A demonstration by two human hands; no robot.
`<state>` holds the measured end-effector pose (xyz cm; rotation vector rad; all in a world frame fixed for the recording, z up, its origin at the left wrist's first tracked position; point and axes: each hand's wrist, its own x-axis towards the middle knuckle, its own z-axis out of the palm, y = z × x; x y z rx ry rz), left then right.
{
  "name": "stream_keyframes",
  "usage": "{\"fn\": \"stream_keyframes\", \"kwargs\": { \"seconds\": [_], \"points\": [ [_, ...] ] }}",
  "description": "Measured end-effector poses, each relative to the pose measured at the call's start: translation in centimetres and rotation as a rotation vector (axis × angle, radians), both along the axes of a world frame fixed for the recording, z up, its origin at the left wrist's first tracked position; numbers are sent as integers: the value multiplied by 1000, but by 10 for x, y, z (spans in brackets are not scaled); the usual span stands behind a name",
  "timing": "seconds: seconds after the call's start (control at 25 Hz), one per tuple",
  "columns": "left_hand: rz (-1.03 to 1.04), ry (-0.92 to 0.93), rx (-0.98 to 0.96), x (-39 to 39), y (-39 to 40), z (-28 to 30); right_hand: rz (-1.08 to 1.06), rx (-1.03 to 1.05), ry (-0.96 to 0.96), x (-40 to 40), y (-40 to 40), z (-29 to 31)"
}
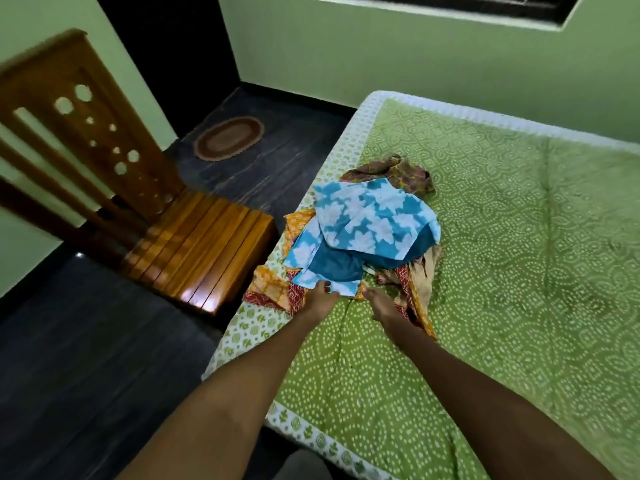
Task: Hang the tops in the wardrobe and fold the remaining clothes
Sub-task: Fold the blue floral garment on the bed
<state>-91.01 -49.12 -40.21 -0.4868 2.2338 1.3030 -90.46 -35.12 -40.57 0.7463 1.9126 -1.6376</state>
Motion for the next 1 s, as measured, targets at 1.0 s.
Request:
{"fn": "stream_keyframes", "kwargs": {
  "seconds": [1.0],
  "points": [
    [345,-156,216,-215,-1,-170,322,674,423,-220,-13,-144]
  ]
}}
